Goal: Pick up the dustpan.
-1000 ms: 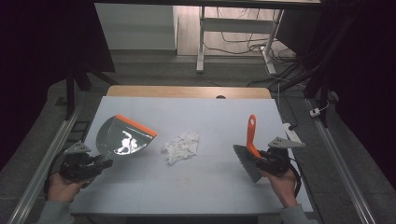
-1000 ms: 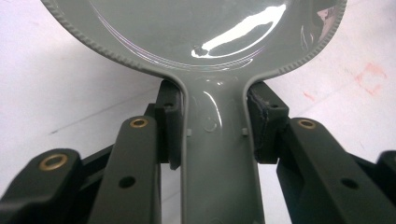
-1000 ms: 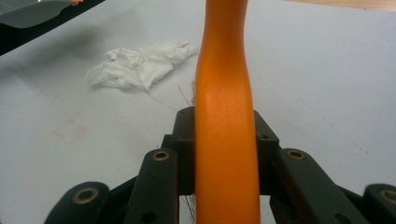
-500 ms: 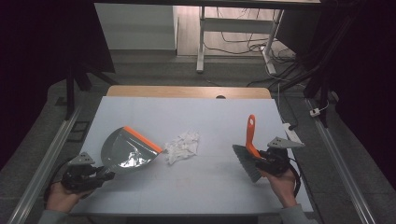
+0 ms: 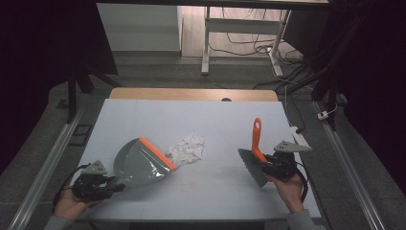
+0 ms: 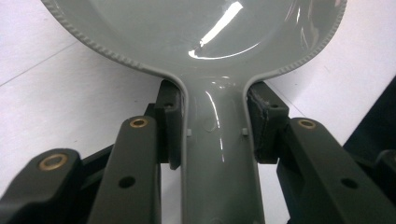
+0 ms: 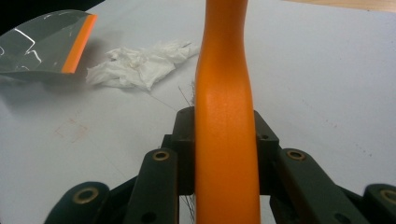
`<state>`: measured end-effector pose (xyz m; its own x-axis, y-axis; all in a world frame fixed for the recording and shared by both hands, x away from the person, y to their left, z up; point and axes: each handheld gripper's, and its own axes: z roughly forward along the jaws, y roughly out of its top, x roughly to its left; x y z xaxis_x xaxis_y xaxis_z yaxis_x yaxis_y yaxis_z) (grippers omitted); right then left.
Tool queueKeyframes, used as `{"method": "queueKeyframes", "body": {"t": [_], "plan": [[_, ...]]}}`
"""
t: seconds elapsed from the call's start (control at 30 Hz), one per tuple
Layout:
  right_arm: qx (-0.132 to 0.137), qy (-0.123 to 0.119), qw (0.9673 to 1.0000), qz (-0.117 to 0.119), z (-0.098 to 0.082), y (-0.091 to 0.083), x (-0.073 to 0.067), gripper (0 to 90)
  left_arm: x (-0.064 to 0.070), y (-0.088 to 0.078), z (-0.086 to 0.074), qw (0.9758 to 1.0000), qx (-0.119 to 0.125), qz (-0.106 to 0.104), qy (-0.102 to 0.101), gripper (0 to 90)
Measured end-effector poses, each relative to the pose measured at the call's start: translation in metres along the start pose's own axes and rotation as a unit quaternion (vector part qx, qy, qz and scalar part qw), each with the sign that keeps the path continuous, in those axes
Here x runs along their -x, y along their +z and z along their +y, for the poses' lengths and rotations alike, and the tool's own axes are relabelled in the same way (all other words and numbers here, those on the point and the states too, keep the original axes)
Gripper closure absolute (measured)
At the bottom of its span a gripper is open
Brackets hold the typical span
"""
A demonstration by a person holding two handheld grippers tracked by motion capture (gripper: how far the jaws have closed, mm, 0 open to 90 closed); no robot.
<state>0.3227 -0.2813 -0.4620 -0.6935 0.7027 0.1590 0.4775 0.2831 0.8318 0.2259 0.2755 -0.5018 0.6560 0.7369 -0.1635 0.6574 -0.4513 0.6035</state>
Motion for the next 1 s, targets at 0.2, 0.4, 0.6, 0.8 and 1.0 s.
{"method": "queueKeyframes", "body": {"t": [0.2,0.4,0.6,0.8,1.0], "plan": [[0.001,-0.001,1.0,0.0,0.001,0.0,-0.001,70.2,0.003,0.006,0.001,0.9998,-0.013,-0.01,0.01,61.9],[0.005,-0.002,1.0,0.002,0.004,0.001,-0.003,70.2,0.007,0.01,0.0,0.9995,-0.022,-0.016,0.018,61.9],[0.009,-0.001,0.9999,0.006,0.011,0.007,-0.006,70.1,0.011,0.011,-0.002,0.9991,-0.031,-0.017,0.026,61.9],[0.01,-0.001,0.9999,0.005,0.026,0.021,-0.01,70.2,0.011,0.013,-0.002,0.9987,-0.035,-0.022,0.031,61.9],[0.014,0.005,0.9999,0.008,0.041,0.037,-0.011,70.1,0.012,0.018,0.0,0.9983,-0.041,-0.02,0.035,61.9]]}}
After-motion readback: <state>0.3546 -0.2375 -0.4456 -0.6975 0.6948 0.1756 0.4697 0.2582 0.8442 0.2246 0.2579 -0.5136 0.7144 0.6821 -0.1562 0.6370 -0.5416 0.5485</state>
